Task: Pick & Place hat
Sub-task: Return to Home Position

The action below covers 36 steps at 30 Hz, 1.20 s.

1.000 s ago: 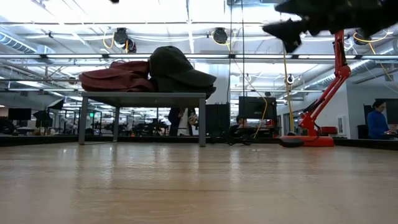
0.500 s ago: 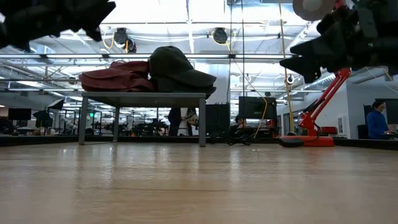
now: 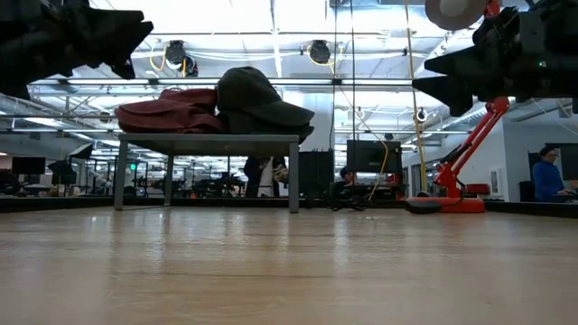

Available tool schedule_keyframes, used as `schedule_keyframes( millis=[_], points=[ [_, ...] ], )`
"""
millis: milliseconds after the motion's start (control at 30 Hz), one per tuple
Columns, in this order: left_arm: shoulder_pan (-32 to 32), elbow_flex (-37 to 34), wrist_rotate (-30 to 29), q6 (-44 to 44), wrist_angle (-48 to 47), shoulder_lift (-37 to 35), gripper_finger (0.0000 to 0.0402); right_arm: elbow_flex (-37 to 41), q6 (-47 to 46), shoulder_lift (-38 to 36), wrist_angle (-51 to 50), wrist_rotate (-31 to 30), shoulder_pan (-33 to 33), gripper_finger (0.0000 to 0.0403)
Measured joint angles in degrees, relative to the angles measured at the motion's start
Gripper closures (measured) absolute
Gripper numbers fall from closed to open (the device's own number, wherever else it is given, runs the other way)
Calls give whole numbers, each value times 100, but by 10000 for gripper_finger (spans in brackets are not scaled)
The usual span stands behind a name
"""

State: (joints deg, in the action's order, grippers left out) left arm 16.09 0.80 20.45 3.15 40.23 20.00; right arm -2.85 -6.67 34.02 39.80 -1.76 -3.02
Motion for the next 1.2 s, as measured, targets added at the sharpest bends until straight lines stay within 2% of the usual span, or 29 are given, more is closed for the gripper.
schedule_keyframes(
  millis=[233, 467, 567, 733, 867, 1033, 1200],
  points=[
    [356, 0, 241, 261, -131, -360, 289, 11, -7, -767, -822, 24, -190, 156],
    [560, 0, 255, 647, -898, -961, 289, 16, -4, -1587, -1798, 2, -217, 156],
    [573, 0, 86, 736, -1083, -1221, 289, 17, -5, -1925, -2136, -25, -217, 156],
    [573, 2, -220, 876, -1513, -1657, 289, 22, -104, -2509, -2895, -681, -215, 156],
    [569, 2, -531, 940, -1963, -1982, 289, 24, -128, -2946, -3351, -866, -216, 156],
    [569, 81, -528, 1002, -2132, -1977, 289, 24, -330, -3394, -3986, -839, -215, 156],
    [566, 90, -206, 1254, -2252, -1975, 289, 24, -464, -3343, -4087, -801, -215, 156]
  ],
)
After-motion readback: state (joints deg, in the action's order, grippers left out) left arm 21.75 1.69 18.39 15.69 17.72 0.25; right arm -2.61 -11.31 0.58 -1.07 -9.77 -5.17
